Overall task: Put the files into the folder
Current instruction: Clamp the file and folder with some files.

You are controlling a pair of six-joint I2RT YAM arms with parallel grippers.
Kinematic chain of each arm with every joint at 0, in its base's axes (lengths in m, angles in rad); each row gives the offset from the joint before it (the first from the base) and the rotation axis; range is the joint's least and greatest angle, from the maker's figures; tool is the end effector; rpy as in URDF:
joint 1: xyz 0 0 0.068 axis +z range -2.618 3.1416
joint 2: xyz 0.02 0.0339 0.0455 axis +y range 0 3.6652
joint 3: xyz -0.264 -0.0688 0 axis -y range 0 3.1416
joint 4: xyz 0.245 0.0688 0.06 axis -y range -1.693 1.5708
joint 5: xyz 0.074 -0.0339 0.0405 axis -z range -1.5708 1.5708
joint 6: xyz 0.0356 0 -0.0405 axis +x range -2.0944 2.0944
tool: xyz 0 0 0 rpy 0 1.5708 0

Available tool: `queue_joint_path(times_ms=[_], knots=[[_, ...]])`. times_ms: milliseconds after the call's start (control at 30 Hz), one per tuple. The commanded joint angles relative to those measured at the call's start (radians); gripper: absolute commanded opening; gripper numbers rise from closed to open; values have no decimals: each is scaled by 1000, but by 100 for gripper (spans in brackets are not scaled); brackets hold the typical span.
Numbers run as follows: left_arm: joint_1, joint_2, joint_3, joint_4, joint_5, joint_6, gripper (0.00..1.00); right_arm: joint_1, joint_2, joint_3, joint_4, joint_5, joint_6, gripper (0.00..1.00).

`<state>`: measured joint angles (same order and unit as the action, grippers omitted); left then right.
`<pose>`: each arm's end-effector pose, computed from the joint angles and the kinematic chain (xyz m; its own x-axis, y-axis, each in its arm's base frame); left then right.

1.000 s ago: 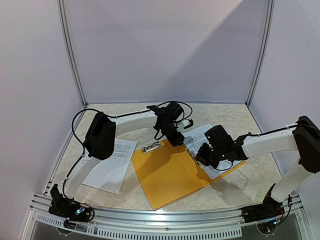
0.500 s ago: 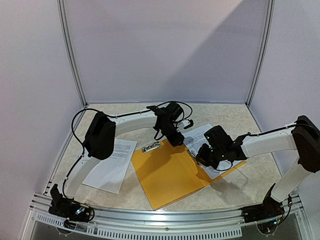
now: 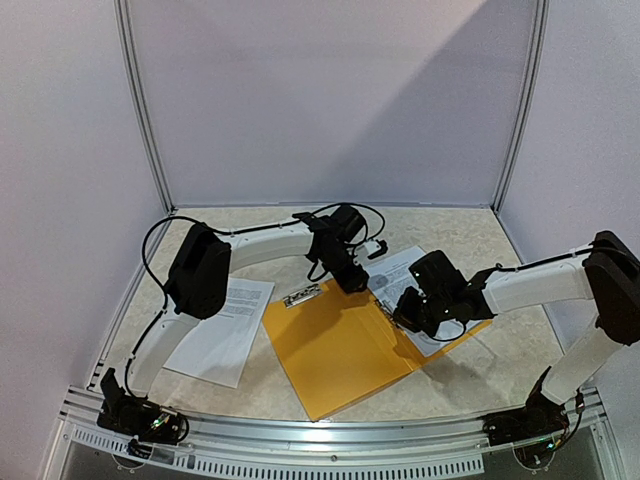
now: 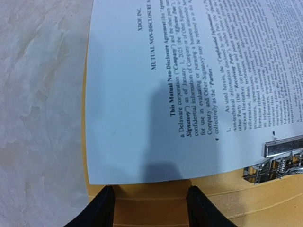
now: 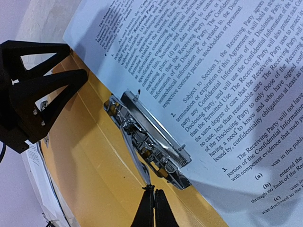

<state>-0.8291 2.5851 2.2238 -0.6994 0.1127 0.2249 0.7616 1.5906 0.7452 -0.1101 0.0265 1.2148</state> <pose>0.3672 -0.4067 0.1270 -0.4030 0.7679 -0.4978 0.8818 0.4714 0.0132 0.2148 0.2035 0.1444 -0.8422 0.4916 -0.2214 0.3174 0.7840 0.5335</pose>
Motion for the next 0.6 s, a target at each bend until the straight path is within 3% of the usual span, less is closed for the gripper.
queue_joint_path(times_ms=[0, 567], knots=[[-11, 44, -53, -127, 32, 32, 54, -36, 66, -76, -237, 109, -8, 0], [-2, 59, -25, -154, 48, 60, 47, -42, 19, -153, -195, 112, 11, 0]])
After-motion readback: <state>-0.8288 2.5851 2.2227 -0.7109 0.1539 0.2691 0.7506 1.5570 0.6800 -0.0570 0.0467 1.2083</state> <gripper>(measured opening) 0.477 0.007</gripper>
